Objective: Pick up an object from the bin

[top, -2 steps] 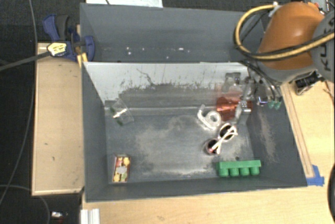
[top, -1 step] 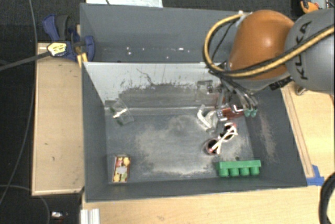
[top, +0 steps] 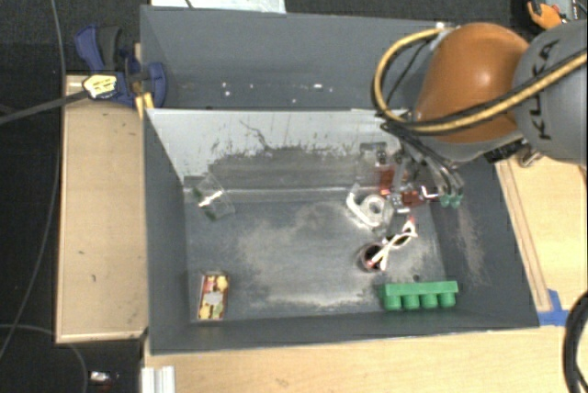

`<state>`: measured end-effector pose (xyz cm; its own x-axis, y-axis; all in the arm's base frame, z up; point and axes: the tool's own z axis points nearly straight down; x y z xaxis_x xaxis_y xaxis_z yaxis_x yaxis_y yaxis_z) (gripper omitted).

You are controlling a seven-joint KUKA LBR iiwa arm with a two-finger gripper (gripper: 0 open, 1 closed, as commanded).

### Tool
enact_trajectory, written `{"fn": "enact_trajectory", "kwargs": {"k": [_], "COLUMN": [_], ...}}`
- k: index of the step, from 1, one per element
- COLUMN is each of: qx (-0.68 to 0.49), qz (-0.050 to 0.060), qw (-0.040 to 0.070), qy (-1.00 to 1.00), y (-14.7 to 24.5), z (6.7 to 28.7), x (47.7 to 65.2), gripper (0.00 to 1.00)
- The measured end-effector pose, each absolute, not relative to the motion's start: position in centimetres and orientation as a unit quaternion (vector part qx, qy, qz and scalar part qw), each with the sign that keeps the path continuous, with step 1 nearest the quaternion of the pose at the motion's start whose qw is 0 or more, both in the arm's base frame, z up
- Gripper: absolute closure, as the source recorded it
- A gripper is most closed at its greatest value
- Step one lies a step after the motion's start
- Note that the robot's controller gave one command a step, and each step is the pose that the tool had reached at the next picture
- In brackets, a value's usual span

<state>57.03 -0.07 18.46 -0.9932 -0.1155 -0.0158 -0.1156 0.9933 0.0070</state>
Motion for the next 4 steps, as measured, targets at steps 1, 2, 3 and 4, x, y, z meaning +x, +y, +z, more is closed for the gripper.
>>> {"fn": "enact_trajectory", "kwargs": {"k": [1,2,3,4], "qx": [-0.182,-0.025,-0.156,-0.173], "qz": [0.003,0.002,0.004,0.002], "qw": [0.009,0.002,0.019,0.02], "qy": [0.983,1.0,0.988,0.985], "y": [2.2,-6.1,-2.8,-4.0], "z": [23.7,14.8,21.4,18.9], "x": [56.1,55.7,55.5,55.0], "gripper": [0.0,0.0,0.0,0.0]}}
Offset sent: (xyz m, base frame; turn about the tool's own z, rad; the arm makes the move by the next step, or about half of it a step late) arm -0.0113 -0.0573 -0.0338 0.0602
